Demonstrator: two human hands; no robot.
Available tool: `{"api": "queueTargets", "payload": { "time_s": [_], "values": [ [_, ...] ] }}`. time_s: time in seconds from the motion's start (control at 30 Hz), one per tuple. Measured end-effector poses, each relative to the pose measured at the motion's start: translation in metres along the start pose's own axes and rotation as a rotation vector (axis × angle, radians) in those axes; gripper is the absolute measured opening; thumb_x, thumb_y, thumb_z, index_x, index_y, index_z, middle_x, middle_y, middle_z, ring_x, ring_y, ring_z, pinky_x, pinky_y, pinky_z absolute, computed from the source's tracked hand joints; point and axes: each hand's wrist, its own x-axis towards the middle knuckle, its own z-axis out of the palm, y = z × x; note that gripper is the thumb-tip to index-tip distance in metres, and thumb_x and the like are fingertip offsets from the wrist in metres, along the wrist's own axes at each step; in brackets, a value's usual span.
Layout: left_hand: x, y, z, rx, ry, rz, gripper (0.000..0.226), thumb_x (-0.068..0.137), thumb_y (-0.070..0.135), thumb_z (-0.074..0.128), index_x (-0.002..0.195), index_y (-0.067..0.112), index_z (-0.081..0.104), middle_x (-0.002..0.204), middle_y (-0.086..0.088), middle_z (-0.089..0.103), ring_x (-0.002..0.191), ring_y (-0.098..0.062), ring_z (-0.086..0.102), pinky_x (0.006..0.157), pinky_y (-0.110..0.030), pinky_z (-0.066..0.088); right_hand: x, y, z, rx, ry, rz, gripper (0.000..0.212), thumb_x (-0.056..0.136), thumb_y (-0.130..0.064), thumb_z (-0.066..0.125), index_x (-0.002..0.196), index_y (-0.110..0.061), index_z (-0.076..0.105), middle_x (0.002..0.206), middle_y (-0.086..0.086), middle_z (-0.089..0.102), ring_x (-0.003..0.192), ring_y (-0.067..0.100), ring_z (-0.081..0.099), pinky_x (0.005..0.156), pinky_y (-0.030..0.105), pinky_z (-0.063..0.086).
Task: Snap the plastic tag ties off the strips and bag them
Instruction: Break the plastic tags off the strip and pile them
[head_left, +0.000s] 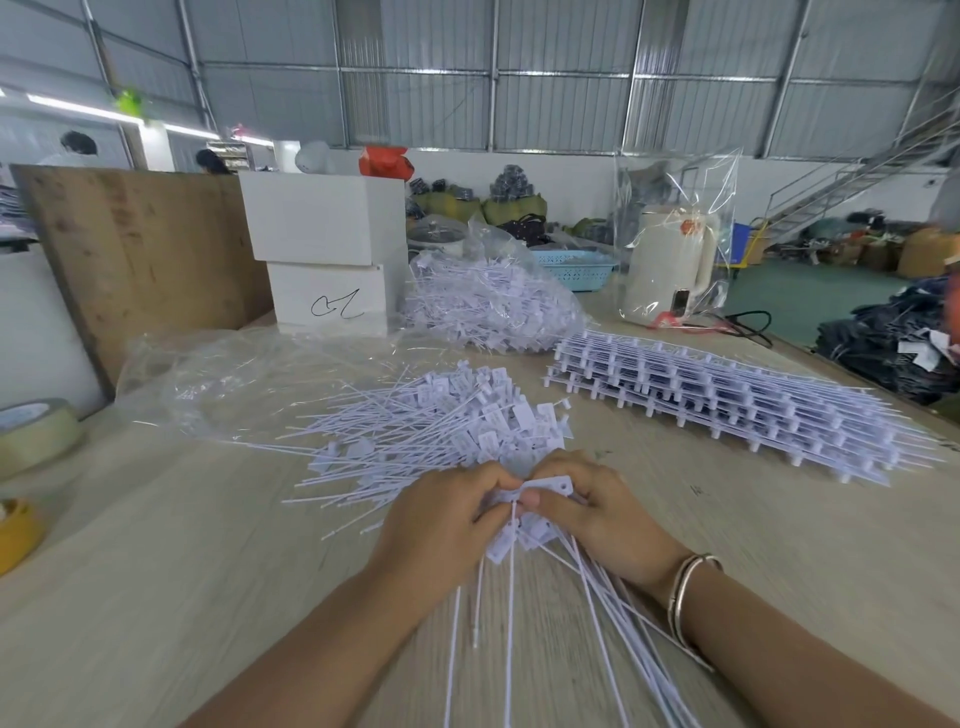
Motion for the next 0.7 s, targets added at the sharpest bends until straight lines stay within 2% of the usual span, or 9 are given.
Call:
{"api": "queueTargets", "payload": {
  "time_s": [0.1, 0.17, 0.27, 0.37, 0.47, 0.57, 0.7],
  "values": [
    [0.0012, -0.0044, 0.0001, -0.085, -0.024, -0.023, 0.019, 0.087, 0.032, 0.064, 0.106, 0.031, 0.067, 0.093, 0.007, 0.072, 0.084, -0.011, 0.066, 0.074, -0.033, 0.05, -0.0007, -0.0012, -0.0002, -0.014, -0.013, -0.014, 0.012, 0.087, -0.011, 0.063, 0.077, -0.014, 0.068, 0.083, 0.013, 0.06, 0.08, 0.016, 0.054, 0.078, 0.029, 0.04],
    [0.0013, -0.0059, -0.0004, -0.118, -0.028, -0.024, 0.019, 0.086, 0.031, 0.066, 0.104, 0.031, 0.069, 0.092, 0.008, 0.073, 0.084, -0.009, 0.067, 0.076, -0.034, 0.051, -0.0012, -0.0004, -0.001, -0.059, -0.026, -0.031, 0.012, 0.088, -0.014, 0.062, 0.081, -0.007, 0.069, 0.084, 0.013, 0.061, 0.083, 0.019, 0.055, 0.083, 0.039, 0.041],
    [0.0014, -0.0074, -0.0007, -0.209, -0.019, -0.031, 0.015, 0.084, 0.028, 0.068, 0.099, 0.032, 0.071, 0.09, 0.014, 0.073, 0.082, 0.001, 0.066, 0.076, -0.031, 0.052, -0.0022, -0.0011, -0.0012, -0.117, -0.031, -0.063, 0.016, 0.09, -0.018, 0.06, 0.083, -0.007, 0.069, 0.083, 0.009, 0.062, 0.086, 0.017, 0.054, 0.09, 0.049, 0.038],
    [0.0009, -0.0071, -0.0016, -0.338, -0.077, -0.017, 0.004, 0.085, 0.032, 0.068, 0.086, 0.033, 0.071, 0.076, 0.014, 0.071, 0.071, -0.004, 0.066, 0.067, -0.033, 0.053, -0.0029, -0.0005, -0.0027, -0.214, -0.03, -0.092, 0.017, 0.091, -0.018, 0.058, 0.08, -0.007, 0.065, 0.08, 0.008, 0.06, 0.084, 0.012, 0.051, 0.091, 0.053, 0.034],
    [0.0002, -0.0052, -0.0023, -0.377, -0.096, -0.008, 0.004, 0.083, 0.032, 0.07, 0.082, 0.036, 0.071, 0.073, 0.019, 0.069, 0.069, 0.001, 0.065, 0.064, -0.021, 0.049, -0.0043, 0.0002, -0.0045, -0.239, -0.039, -0.103, 0.017, 0.091, -0.02, 0.059, 0.081, -0.01, 0.066, 0.08, 0.005, 0.059, 0.084, 0.009, 0.05, 0.092, 0.048, 0.032],
    [0.0002, -0.0047, -0.0016, -0.363, -0.085, -0.016, 0.004, 0.083, 0.032, 0.07, 0.087, 0.034, 0.071, 0.078, 0.021, 0.07, 0.072, 0.001, 0.066, 0.068, -0.026, 0.053, -0.0051, -0.0008, -0.0028, -0.179, -0.026, -0.074, 0.018, 0.09, -0.021, 0.059, 0.081, -0.01, 0.069, 0.081, 0.005, 0.06, 0.084, 0.006, 0.05, 0.091, 0.038, 0.03],
    [-0.0007, 0.0013, -0.0012, -0.489, -0.009, -0.047, 0.013, 0.083, 0.023, 0.07, 0.084, 0.036, 0.069, 0.08, 0.014, 0.072, 0.076, -0.004, 0.068, 0.068, -0.022, 0.051, -0.0038, -0.0043, -0.002, 0.033, 0.04, -0.077, 0.017, 0.089, -0.015, 0.06, 0.079, -0.011, 0.072, 0.081, 0.015, 0.063, 0.078, 0.022, 0.058, 0.082, 0.041, 0.044]
  ]
}}
